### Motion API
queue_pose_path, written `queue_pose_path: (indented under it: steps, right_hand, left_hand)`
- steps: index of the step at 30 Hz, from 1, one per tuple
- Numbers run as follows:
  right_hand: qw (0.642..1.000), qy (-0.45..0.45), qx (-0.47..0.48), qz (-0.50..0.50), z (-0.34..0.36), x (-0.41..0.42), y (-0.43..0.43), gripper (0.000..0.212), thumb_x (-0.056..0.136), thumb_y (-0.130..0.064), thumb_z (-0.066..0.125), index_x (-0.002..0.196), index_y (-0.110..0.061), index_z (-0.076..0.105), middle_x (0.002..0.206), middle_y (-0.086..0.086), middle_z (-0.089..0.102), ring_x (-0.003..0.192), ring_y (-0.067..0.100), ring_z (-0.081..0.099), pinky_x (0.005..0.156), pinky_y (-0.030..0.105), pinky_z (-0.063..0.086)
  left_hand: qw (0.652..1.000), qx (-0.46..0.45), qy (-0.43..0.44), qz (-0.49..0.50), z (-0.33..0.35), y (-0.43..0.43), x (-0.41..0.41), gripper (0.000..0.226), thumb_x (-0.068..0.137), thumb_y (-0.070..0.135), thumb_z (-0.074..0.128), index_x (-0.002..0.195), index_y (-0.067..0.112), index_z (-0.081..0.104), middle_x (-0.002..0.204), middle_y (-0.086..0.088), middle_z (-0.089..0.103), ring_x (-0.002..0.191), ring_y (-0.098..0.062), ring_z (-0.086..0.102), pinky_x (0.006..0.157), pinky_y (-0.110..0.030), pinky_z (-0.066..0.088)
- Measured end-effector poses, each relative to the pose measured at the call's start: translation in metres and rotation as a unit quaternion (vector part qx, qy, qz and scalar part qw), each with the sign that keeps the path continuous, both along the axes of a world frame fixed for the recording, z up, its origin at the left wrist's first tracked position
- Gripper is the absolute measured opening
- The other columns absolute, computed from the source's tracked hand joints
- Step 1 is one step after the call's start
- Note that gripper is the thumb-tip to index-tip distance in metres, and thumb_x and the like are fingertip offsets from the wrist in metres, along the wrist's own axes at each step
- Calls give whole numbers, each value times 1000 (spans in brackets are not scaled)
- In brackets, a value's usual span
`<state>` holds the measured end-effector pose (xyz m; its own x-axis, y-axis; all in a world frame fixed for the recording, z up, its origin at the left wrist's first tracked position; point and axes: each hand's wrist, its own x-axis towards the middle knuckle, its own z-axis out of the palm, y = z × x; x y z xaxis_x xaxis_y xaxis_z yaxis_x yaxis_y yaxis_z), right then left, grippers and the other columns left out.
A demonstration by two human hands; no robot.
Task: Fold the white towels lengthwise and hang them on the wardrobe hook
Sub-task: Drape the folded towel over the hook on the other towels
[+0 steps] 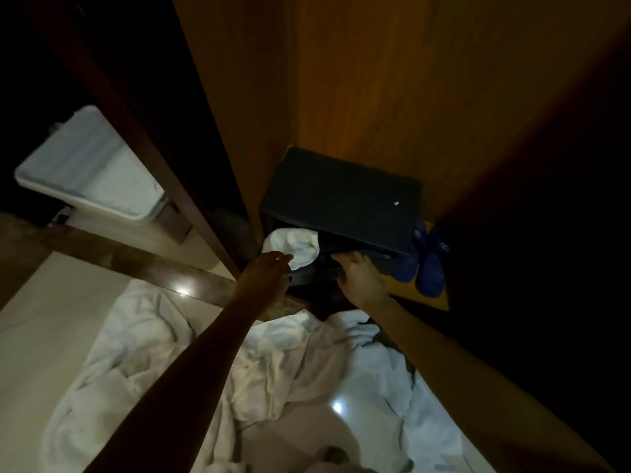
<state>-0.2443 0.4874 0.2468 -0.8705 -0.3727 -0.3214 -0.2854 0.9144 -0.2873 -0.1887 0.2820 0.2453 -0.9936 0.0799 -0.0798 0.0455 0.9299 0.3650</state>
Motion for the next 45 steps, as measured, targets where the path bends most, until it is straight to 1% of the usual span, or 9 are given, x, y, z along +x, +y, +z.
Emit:
queue_pose_path:
  steps: [5, 11, 15, 20, 26, 33, 36, 42, 45]
  right_hand:
    - [997, 63, -40, 24, -91, -48, -17, 52, 93, -11, 48, 143, -25, 44, 122, 16, 50, 111, 36, 48, 93, 46, 44]
    - [982, 106, -114, 104, -157, -95, -25, 47, 96, -6, 47, 140, -24, 51, 116, 16, 54, 107, 31, 48, 91, 42, 41]
    - [968, 150, -143, 138, -172, -104, -27, 29, 95, -6, 54, 120, -13, 68, 110, 16, 61, 106, 32, 52, 89, 41, 42]
    - [942, 238, -215, 102, -148, -90, -22, 15, 86, -3, 66, 99, -7, 73, 113, 18, 60, 105, 35, 55, 87, 45, 49]
    - [930, 250, -259, 74, -24, -79, -29, 14, 90, -8, 59, 99, -6, 70, 114, 12, 65, 122, 28, 50, 100, 42, 38]
    - [912, 210, -352, -3, 191, -76, -20, 12, 97, -8, 51, 95, -8, 63, 87, 3, 61, 79, 12, 55, 71, 32, 46]
    - [906, 213, -367, -18, 289, -66, -9, 11, 98, -11, 53, 102, -11, 63, 90, -3, 61, 78, 8, 57, 68, 23, 44]
    - [858, 295, -420, 7, 496, -21, 27, 33, 93, -5, 60, 124, -14, 64, 117, -3, 67, 107, 7, 63, 92, 19, 49]
    - [842, 348, -411, 27, 585, 8, 45, 38, 91, -4, 62, 127, -18, 63, 107, 6, 70, 92, 12, 64, 80, 21, 50]
  left_hand:
    - [999, 31, 19, -5, -105, -1, -27, 47, 90, 20, 63, 134, 9, 52, 135, -13, 53, 125, -27, 49, 100, -39, 43]
    - [987, 79, 134, -29, -173, -8, -47, 36, 74, 8, 80, 107, -1, 68, 105, -18, 67, 98, -34, 65, 79, -45, 56]
    - [986, 51, 160, -17, -187, -11, -59, 12, 88, 10, 64, 98, 6, 70, 100, -11, 68, 94, -29, 64, 77, -39, 53]
    - [977, 87, 186, 54, -159, -10, -58, 14, 93, 8, 54, 94, 2, 66, 86, -16, 66, 75, -29, 66, 68, -30, 46]
    - [962, 185, 159, 124, -21, 0, -59, 51, 85, 51, 25, 104, 10, 51, 99, -13, 58, 81, -24, 61, 67, -40, 53]
    - [936, 241, 236, 99, 191, 5, -70, 12, 100, 18, 40, 103, 13, 51, 91, 4, 55, 79, -12, 54, 65, -29, 41]
    - [925, 253, 278, 60, 296, 12, -65, 12, 100, 16, 43, 105, 10, 53, 89, 5, 57, 79, -14, 57, 62, -19, 37]
    - [872, 326, 366, -1, 509, 30, -47, 13, 96, 9, 48, 100, 15, 59, 86, 12, 60, 79, -6, 60, 67, -23, 49]
    - [845, 351, 403, -20, 604, 46, -33, 15, 92, 6, 51, 98, 14, 62, 83, 19, 59, 77, 5, 58, 65, -9, 43]
